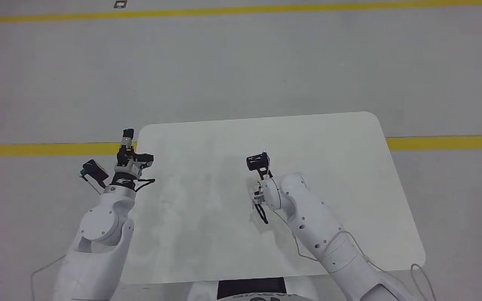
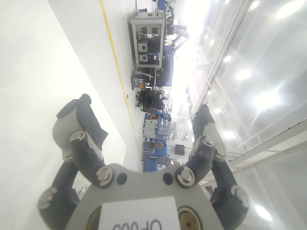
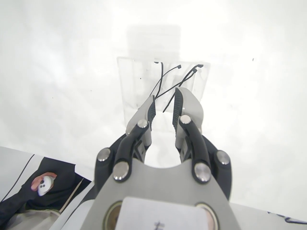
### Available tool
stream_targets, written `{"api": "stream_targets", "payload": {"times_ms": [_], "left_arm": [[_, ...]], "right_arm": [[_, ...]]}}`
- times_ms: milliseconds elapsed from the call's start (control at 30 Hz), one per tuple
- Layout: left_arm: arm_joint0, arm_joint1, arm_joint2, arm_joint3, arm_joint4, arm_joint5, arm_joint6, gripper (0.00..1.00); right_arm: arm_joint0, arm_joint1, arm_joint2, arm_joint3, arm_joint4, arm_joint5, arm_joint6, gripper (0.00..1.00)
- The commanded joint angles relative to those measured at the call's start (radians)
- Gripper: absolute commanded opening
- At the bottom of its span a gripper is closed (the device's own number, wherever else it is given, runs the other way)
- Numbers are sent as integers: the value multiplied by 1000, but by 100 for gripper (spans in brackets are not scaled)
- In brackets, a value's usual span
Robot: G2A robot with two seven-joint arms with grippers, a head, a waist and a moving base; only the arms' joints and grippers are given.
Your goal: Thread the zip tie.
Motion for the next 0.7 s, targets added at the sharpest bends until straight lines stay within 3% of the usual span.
{"api": "stream_targets", "payload": {"times_ms": [0, 667], "left_arm": [[0, 0, 0, 0, 0, 0, 0, 100], [0, 0, 0, 0, 0, 0, 0, 100]], "right_arm": [[0, -6, 3, 7, -1, 0, 0, 21], [7, -55, 20, 71, -74, 0, 11, 18]]}}
